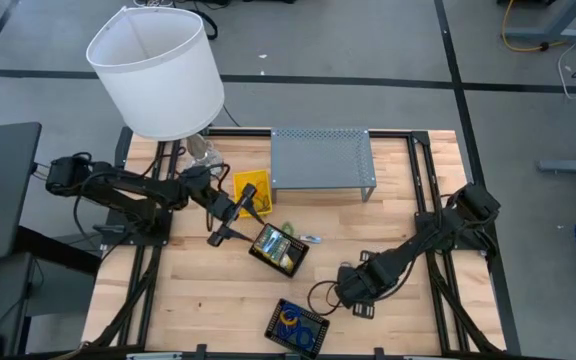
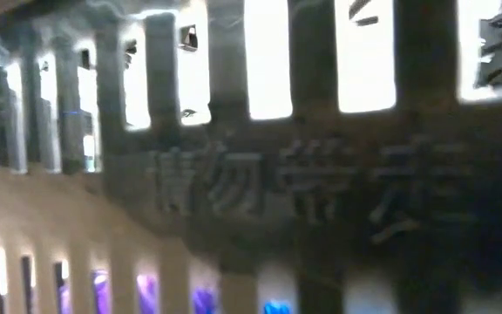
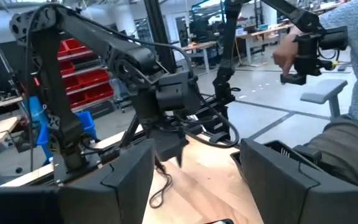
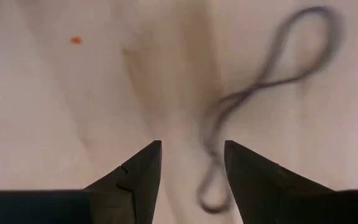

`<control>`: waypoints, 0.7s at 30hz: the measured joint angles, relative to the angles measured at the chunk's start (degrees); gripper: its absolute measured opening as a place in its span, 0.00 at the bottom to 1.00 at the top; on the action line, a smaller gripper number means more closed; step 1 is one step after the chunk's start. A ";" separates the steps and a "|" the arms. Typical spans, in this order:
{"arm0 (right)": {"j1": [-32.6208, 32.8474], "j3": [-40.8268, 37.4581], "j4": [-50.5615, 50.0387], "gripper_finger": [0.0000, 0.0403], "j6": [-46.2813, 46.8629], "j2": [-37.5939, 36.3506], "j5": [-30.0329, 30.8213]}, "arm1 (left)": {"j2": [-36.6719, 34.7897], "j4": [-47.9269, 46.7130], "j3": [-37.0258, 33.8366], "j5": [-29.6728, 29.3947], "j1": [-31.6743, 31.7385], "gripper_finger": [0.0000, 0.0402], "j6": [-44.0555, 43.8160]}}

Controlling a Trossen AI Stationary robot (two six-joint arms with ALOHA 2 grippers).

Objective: Pick & Place Office Desk Supplies
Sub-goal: Put the black rubber band into the yellow bin

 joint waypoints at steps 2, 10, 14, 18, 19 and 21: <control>0.45 -1.48 3.53 0.45 0.83 0.00 -0.59 | 0.02 1.16 -0.76 -0.13 0.36 0.60 0.08; 0.58 -3.59 8.08 0.45 1.11 0.00 -0.29 | 0.04 26.10 -14.69 -5.83 5.90 0.60 -7.81; 0.22 -3.59 7.86 0.45 0.91 0.00 -0.34 | 0.04 30.29 -20.06 -6.97 8.81 0.60 -9.36; 0.20 -3.59 7.79 0.45 0.44 0.00 -0.48 | 0.04 30.30 -21.59 -7.22 11.14 0.60 -9.84; 0.18 -3.59 7.78 0.45 0.43 0.00 -0.46 | 0.04 30.30 -21.59 -7.18 11.41 0.60 -10.15; -0.04 -3.59 7.51 0.45 0.44 0.00 0.10 | 0.04 30.40 -21.59 -6.69 11.55 0.60 -10.31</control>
